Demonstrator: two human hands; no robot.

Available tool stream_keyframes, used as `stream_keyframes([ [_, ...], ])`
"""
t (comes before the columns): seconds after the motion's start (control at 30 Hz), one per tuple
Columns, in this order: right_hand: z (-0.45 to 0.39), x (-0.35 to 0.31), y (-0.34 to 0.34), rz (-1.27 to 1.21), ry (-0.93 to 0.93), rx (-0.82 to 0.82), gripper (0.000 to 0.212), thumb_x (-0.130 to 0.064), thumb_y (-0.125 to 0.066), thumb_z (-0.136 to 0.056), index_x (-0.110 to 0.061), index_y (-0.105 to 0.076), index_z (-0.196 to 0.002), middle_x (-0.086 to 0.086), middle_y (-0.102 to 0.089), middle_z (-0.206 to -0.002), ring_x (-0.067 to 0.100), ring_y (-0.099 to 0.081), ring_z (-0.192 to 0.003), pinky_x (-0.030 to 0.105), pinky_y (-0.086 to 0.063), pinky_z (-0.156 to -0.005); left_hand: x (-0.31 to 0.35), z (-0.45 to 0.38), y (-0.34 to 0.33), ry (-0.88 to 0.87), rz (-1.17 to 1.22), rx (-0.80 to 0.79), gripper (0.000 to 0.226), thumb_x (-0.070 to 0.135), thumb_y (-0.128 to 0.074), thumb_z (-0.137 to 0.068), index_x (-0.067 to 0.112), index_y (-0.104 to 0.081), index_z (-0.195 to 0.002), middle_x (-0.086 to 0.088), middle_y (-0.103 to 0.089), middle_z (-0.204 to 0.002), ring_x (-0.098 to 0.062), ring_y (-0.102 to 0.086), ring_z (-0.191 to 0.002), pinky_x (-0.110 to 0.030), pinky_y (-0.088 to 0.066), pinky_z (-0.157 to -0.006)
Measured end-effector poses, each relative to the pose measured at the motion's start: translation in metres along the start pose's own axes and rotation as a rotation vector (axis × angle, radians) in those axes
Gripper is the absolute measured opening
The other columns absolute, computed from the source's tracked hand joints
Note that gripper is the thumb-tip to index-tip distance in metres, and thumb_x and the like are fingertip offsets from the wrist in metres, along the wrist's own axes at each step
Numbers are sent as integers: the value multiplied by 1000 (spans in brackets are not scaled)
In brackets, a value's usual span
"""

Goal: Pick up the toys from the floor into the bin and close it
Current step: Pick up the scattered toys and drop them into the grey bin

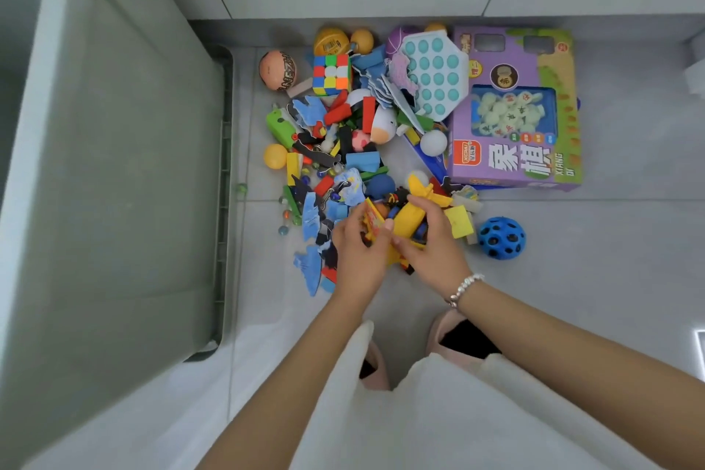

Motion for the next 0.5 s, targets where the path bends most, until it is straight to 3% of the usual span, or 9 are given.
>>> stream_keyframes([
  [0.1, -7, 4, 2, 11, -9, -63, 60, -20, -68, -82, -21, -36, -134, 2, -41, -135, 14, -41, -122, 20, -37, -92, 6, -12, -4, 13, -16, -59, 63, 40, -49, -95, 28, -19, -149, -3, -17, -153, -14, -25, -137, -25, -25, -104],
  [0.17, -11, 3, 5, -7, 17, -99, 60, -19, -66, -83, -20, -35, -134, -1, -41, -133, 12, -41, -122, 28, -40, -99, 9, -21, -9, -3, -46, -94, 64, 41, -48, -95, 30, -17, -149, -4, -16, -152, -16, -26, -137, -26, -26, -104],
  [0.3, -21, 0, 9, -76, 37, -221, 67, -17, -63, -86, -24, -26, -142, -13, -29, -140, 3, -27, -132, 20, -29, -105, 13, -32, -11, -38, -80, -108, 60, 43, -49, -94, 32, -23, -147, -2, -27, -147, -5, -37, -116, -20, -28, -93],
  [0.4, -31, -4, 9, -138, 26, -342, 75, -19, -60, -89, -31, -14, -146, -15, -19, -150, 3, -16, -139, 26, -24, -112, 16, -42, -7, -58, -48, -134, 58, 42, -49, -94, 31, -27, -146, 4, -34, -146, -8, -35, -128, -22, -30, -99],
  [0.5, -42, -8, 15, -104, -3, -407, 71, -22, -58, -90, -37, -16, -145, -13, -19, -153, 6, -22, -138, 30, -32, -110, 22, -48, -6, -28, 5, -184, 55, 38, -49, -95, 29, -30, -146, 9, -40, -135, -8, -39, -127, -28, -36, -104],
])
Point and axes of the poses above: each hand's wrist, its own z-axis away from the middle knuckle, its own y-axis out of the back of the hand, x = y × z, the point moved 3 cm from there along -z, towards the middle knuckle
